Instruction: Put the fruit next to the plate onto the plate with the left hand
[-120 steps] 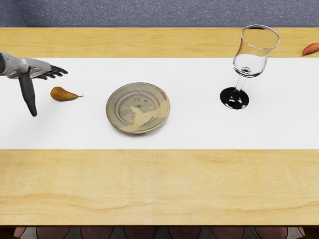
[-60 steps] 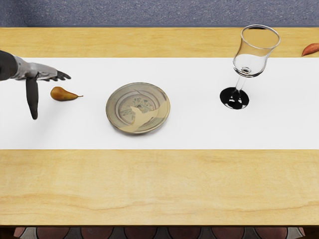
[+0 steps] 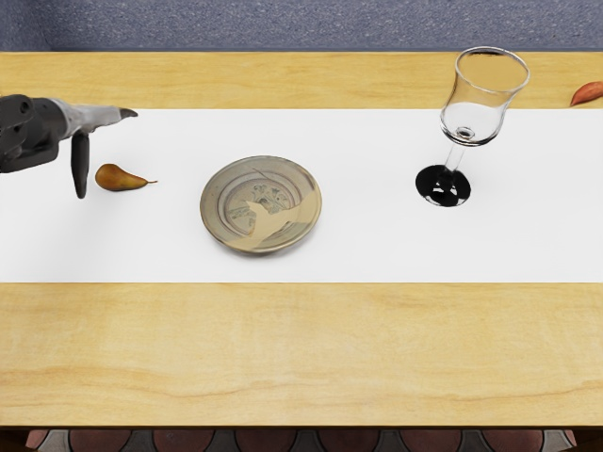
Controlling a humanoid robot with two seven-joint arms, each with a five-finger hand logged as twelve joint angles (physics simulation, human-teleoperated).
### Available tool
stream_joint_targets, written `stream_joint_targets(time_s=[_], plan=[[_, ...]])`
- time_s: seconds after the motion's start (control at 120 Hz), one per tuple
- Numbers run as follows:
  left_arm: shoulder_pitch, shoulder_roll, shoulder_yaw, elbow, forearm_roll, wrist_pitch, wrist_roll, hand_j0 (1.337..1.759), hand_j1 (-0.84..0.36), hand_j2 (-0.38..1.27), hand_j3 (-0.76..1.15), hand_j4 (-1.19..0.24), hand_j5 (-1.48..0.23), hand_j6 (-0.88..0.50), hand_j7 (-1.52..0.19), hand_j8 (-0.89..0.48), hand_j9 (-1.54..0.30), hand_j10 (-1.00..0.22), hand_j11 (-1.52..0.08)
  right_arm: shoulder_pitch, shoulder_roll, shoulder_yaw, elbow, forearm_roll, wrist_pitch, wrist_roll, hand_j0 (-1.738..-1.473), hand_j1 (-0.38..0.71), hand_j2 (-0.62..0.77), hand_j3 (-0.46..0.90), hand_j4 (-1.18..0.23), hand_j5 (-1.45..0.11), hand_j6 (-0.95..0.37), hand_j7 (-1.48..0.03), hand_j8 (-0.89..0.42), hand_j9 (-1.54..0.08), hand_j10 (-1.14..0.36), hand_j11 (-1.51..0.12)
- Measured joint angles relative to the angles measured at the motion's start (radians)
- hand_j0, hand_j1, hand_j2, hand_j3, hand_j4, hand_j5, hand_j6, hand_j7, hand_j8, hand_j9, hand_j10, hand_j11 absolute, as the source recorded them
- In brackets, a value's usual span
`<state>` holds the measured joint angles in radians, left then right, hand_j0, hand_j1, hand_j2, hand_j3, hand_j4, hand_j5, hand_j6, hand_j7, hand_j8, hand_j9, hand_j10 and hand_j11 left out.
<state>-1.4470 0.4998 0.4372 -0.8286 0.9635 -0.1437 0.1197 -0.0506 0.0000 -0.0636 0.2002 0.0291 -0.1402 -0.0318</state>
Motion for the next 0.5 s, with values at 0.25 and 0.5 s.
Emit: stream_joint_targets(time_s=[0.25, 0.5], plan=[[0.015, -0.042, 0.072, 0.022, 0.013, 0.049, 0.0, 1.658, 0.35, 0.0, 0.0, 0.0, 0.0, 0.0, 0.0, 0.0, 0.0, 0.0, 0.0, 0.0, 0.0, 0.0, 0.0, 0.0, 0.0, 0.0, -1.658, -0.31, -0.01, 0.0, -0.03, -0.04, -0.03, -0.04, -0.03, -0.04, -0.03, -0.04], [0.027, -0.07, 0.112, 0.035, 0.018, 0.053, 0.0, 1.658, 0.33, 0.0, 0.0, -0.02, -0.02, -0.02, -0.02, -0.02, -0.02, -0.02, -0.02, 0.0, 0.0, 0.0, 0.0, 0.0, 0.0, 0.0, -1.658, -0.31, -0.01, 0.0, -0.03, -0.04, -0.03, -0.04, -0.03, -0.04, -0.03, -0.04]])
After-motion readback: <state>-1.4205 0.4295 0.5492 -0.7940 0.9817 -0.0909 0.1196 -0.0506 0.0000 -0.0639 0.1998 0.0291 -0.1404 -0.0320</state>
